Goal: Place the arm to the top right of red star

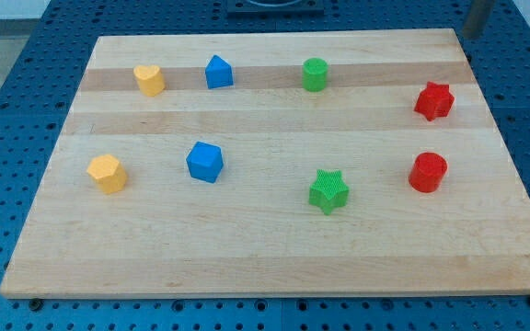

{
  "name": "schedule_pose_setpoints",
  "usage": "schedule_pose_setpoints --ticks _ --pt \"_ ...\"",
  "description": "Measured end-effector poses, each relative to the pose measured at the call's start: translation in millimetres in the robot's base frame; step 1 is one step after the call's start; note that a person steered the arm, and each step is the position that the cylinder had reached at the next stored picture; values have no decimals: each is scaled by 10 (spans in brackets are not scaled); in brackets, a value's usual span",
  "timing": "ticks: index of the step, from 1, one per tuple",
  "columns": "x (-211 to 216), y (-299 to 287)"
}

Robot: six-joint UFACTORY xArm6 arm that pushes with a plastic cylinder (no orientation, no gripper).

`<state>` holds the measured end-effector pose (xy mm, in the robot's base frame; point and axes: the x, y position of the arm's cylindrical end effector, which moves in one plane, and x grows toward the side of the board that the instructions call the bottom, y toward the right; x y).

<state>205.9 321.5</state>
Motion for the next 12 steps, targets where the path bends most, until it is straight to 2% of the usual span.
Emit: schedule_pose_setpoints --ticks 1,2,4,5,6,7,11,12 --pt "0 196" --pt "229 -302" --pt "198 -529" --pt "101 -1045" --pt "101 -1045" --pt "521 -1034" --pt "446 -1034" --pt "431 -824"
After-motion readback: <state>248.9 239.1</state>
